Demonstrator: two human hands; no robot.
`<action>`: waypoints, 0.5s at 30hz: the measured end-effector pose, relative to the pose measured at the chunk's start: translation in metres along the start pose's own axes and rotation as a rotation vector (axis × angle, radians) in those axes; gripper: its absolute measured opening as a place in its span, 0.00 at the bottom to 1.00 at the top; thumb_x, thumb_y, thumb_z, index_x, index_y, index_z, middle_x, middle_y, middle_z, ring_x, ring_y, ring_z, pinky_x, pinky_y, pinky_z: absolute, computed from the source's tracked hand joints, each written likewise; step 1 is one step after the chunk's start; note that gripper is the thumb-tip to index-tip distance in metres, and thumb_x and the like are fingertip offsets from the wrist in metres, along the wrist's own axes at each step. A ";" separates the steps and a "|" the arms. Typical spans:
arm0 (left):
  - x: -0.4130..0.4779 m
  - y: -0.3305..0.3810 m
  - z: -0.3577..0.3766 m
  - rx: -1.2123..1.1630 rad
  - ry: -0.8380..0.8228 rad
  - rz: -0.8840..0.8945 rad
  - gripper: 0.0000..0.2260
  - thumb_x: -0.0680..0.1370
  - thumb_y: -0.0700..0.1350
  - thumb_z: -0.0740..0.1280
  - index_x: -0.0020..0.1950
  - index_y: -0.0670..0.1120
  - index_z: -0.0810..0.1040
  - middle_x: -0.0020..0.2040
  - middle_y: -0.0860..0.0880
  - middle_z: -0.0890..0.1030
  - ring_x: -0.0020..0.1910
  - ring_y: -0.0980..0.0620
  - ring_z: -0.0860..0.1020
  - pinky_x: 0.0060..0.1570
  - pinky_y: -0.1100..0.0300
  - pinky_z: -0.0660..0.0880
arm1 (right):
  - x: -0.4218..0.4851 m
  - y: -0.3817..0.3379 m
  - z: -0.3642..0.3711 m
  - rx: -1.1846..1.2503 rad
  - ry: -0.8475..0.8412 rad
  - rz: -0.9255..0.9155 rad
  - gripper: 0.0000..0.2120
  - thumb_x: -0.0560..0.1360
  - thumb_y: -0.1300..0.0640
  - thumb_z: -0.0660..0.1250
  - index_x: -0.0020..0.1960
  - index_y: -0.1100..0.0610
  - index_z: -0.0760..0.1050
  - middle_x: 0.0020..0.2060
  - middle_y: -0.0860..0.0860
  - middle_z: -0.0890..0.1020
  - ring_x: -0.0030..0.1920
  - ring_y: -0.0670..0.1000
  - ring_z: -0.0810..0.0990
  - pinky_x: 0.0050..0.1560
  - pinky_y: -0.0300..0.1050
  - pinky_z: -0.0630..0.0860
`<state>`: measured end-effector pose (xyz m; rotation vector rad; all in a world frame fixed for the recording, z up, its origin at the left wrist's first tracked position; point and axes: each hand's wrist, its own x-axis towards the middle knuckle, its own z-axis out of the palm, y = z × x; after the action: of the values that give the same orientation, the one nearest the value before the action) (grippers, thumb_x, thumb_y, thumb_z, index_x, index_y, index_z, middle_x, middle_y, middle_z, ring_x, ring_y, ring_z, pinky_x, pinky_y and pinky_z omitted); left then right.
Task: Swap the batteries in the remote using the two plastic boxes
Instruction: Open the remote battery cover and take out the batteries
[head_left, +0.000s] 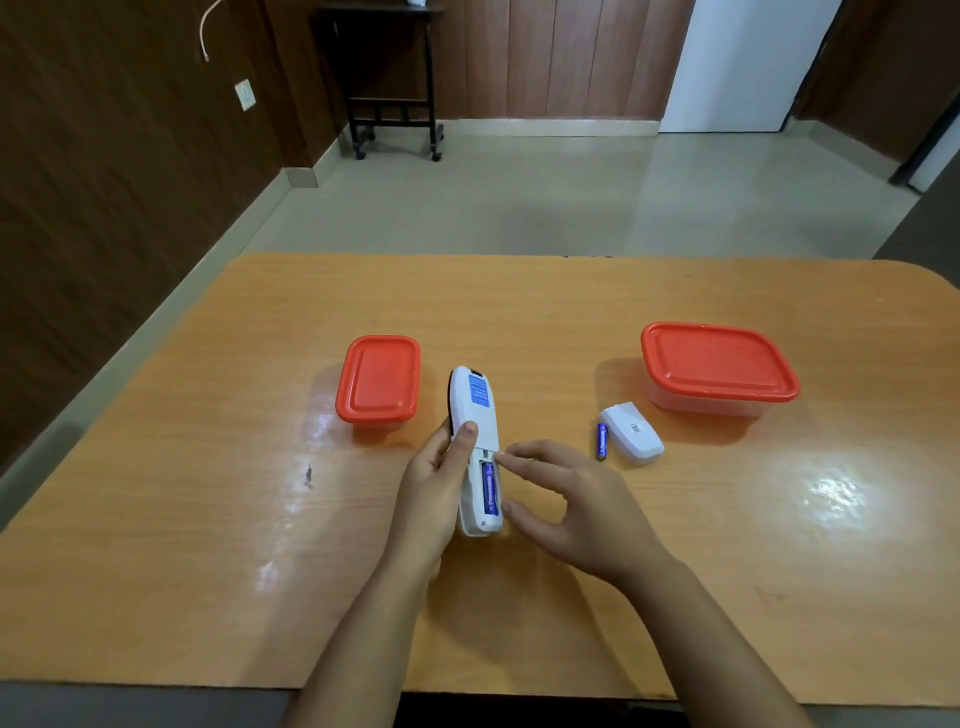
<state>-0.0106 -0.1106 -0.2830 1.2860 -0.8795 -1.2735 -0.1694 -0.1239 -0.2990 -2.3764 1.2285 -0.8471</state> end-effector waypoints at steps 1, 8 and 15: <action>-0.001 -0.001 0.001 0.027 -0.003 0.004 0.11 0.79 0.51 0.63 0.60 0.54 0.78 0.49 0.51 0.85 0.45 0.55 0.84 0.42 0.60 0.81 | -0.001 -0.001 0.000 -0.015 0.006 -0.017 0.20 0.71 0.45 0.66 0.62 0.47 0.78 0.56 0.42 0.81 0.55 0.43 0.80 0.47 0.45 0.80; -0.002 -0.008 0.000 0.198 0.032 -0.018 0.15 0.75 0.59 0.64 0.58 0.55 0.80 0.36 0.54 0.82 0.34 0.52 0.79 0.35 0.54 0.74 | -0.002 -0.011 0.000 -0.083 -0.003 -0.081 0.20 0.68 0.42 0.67 0.54 0.51 0.83 0.48 0.43 0.85 0.42 0.44 0.82 0.35 0.41 0.78; -0.005 -0.011 0.001 0.231 0.011 -0.074 0.10 0.75 0.60 0.65 0.45 0.56 0.82 0.31 0.52 0.76 0.28 0.51 0.73 0.27 0.59 0.66 | 0.000 -0.017 -0.001 -0.177 0.011 -0.081 0.18 0.65 0.38 0.67 0.47 0.49 0.83 0.36 0.43 0.84 0.35 0.45 0.82 0.27 0.43 0.76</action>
<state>-0.0146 -0.1040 -0.2922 1.5176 -1.0015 -1.2472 -0.1597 -0.1137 -0.2888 -2.5803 1.2664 -0.8066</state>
